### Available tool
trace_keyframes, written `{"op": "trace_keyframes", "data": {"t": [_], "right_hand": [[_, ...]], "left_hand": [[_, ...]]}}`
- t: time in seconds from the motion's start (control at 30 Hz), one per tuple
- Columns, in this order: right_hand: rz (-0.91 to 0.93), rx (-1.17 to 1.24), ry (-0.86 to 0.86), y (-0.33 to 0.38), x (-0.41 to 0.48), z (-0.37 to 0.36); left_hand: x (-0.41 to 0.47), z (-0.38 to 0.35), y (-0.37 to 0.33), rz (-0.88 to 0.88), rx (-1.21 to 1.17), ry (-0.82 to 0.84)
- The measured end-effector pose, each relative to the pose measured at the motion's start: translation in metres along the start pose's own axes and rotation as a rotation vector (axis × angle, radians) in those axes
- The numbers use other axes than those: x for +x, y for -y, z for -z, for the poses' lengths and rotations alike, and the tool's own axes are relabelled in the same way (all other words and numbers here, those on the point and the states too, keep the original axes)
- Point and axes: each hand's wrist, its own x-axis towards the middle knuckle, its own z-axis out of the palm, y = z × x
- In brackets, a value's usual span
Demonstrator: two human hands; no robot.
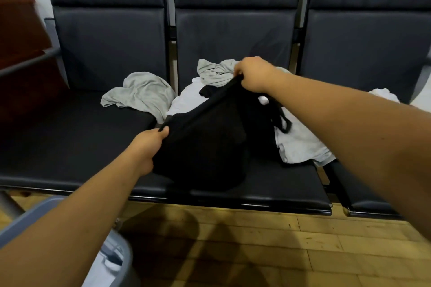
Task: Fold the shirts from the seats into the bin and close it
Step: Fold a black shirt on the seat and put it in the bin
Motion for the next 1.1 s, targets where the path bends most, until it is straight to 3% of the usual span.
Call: {"op": "trace_keyframes", "data": {"t": [0.07, 0.17, 0.3, 0.37, 0.7, 0.83, 0.93, 1.1], "right_hand": [[0.026, 0.155, -0.017, 0.017, 0.003, -0.02], [-0.027, 0.238, 0.098, 0.026, -0.013, -0.065], [-0.316, 0.285, 0.415, -0.001, -0.047, -0.115], [-0.4, 0.268, 0.457, -0.013, -0.061, -0.128], [-0.665, 0.887, 0.263, 0.008, -0.064, -0.16], [-0.673, 1.449, 0.129, 0.003, -0.066, -0.147], [-0.616, 1.846, 0.143, -0.009, -0.071, -0.125], [-0.574, 1.929, 0.078, -0.029, -0.076, -0.086]], "left_hand": [[0.007, 0.006, 0.008, 0.01, -0.024, -0.076], [0.015, 0.019, 0.015, 0.051, -0.029, -0.152], [0.025, 0.035, 0.02, 0.092, 0.03, -0.166], [0.028, 0.038, 0.023, 0.103, 0.033, -0.157], [0.024, 0.033, 0.025, 0.155, -0.139, -0.028], [0.02, 0.035, 0.022, 0.132, -0.28, 0.015], [0.017, 0.035, 0.015, 0.108, -0.463, 0.06], [0.007, 0.027, -0.005, -0.008, -0.73, 0.152]]}}
